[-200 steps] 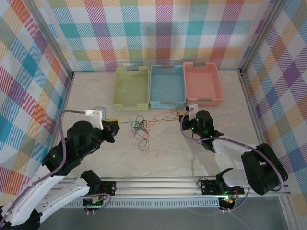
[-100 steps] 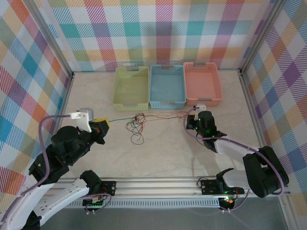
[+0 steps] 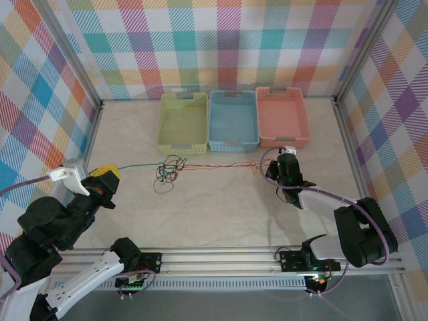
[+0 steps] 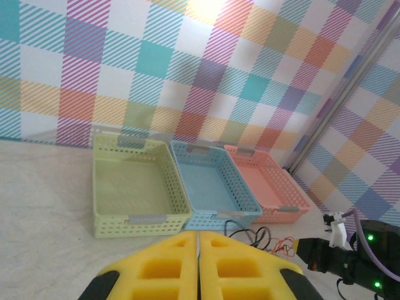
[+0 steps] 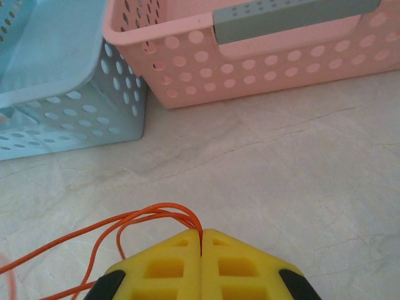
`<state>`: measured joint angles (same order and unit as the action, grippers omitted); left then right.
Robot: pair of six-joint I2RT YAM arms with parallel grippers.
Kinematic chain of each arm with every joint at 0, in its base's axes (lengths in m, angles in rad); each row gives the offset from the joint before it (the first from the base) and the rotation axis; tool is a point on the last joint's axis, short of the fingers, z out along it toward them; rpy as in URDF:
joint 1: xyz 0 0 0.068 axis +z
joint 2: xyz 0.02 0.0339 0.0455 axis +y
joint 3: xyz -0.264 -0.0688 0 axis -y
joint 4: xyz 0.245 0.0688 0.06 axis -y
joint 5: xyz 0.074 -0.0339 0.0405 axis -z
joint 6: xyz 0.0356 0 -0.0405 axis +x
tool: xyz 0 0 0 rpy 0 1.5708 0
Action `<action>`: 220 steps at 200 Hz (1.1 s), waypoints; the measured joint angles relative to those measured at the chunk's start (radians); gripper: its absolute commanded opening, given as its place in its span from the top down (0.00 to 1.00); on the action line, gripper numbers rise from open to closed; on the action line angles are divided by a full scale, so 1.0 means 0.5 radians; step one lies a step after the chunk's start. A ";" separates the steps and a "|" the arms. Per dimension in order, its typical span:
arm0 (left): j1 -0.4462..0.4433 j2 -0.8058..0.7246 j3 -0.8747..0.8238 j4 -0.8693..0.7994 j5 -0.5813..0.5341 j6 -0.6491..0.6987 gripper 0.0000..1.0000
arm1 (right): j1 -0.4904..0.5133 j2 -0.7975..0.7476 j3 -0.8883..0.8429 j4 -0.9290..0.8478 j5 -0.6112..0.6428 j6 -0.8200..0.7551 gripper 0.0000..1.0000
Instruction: Untangle the cables
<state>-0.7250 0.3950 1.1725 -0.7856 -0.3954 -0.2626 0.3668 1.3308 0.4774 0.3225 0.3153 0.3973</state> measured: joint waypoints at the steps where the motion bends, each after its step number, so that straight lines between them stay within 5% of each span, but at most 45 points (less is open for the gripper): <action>1: 0.000 0.000 0.001 -0.001 -0.002 0.001 1.00 | 0.000 0.000 0.000 -0.002 0.001 0.000 1.00; 101: 0.000 -0.009 0.251 -0.057 -0.229 0.163 1.00 | -0.056 0.000 0.000 -0.112 0.105 0.130 1.00; 150: 0.000 0.052 0.255 -0.053 -0.130 0.176 1.00 | -0.060 0.000 0.001 -0.105 0.069 0.118 0.99; 220: -0.001 0.560 0.114 0.058 0.344 0.077 1.00 | -0.011 -0.198 -0.069 0.251 -0.425 -0.104 0.65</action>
<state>-0.7254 0.6750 1.2297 -0.7567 -0.2234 -0.2241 0.3611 1.2320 0.4431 0.4480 0.1028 0.3454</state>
